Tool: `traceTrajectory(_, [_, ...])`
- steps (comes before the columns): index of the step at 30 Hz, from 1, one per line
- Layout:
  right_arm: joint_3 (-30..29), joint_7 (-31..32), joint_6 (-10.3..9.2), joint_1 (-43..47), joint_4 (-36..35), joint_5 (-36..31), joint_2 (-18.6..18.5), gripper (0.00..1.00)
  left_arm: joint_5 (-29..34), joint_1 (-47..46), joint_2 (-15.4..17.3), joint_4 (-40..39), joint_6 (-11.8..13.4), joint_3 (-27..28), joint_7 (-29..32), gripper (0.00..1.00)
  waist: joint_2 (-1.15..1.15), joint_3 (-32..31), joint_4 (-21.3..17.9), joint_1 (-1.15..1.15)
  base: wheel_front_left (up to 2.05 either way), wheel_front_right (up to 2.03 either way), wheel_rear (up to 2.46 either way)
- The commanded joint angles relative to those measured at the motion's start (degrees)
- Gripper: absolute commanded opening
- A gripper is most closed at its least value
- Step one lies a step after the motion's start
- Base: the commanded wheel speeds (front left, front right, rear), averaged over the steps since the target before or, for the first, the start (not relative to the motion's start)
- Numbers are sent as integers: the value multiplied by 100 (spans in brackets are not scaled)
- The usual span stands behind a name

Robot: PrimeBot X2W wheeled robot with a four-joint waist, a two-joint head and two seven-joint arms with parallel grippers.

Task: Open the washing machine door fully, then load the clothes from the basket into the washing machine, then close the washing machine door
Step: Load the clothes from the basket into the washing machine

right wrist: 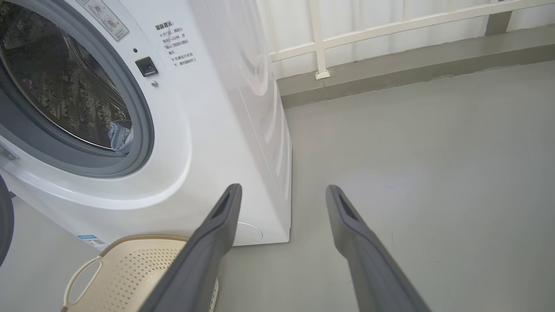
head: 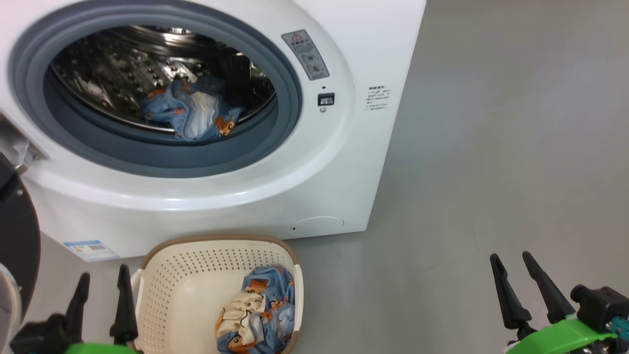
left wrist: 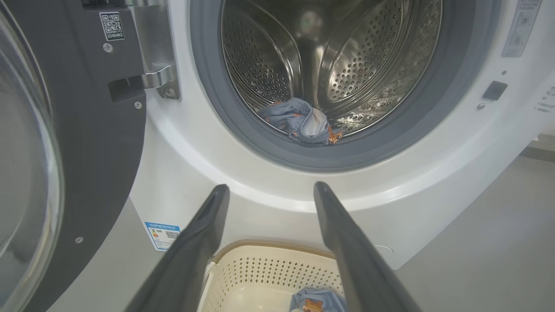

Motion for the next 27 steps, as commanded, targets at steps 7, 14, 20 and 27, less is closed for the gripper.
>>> traceTrajectory(7, [33, -44, 14, 47, -170, 96, -77, 100, 86, 151, -10, -318, 32, 229, -36, 100, 0, 20, -10, 0, 0, 0, 0])
traceTrajectory(14, [31, -44, 14, 1, -192, 78, -48, 100, 94, 96, -38, -318, 32, 197, -36, 100, 0, 85, -16, 0, 0, 0, 0])
traceTrajectory(20, [43, -44, 14, -92, -219, 70, -10, 100, 80, 36, -35, -223, 32, 122, -36, 100, 0, 218, -32, 0, 0, 0, 0])
traceTrajectory(27, [51, -44, 14, -273, -268, 48, 68, 100, 27, -145, -57, 70, 32, 27, -36, 100, 0, 465, -48, 0, 0, 0, 0])
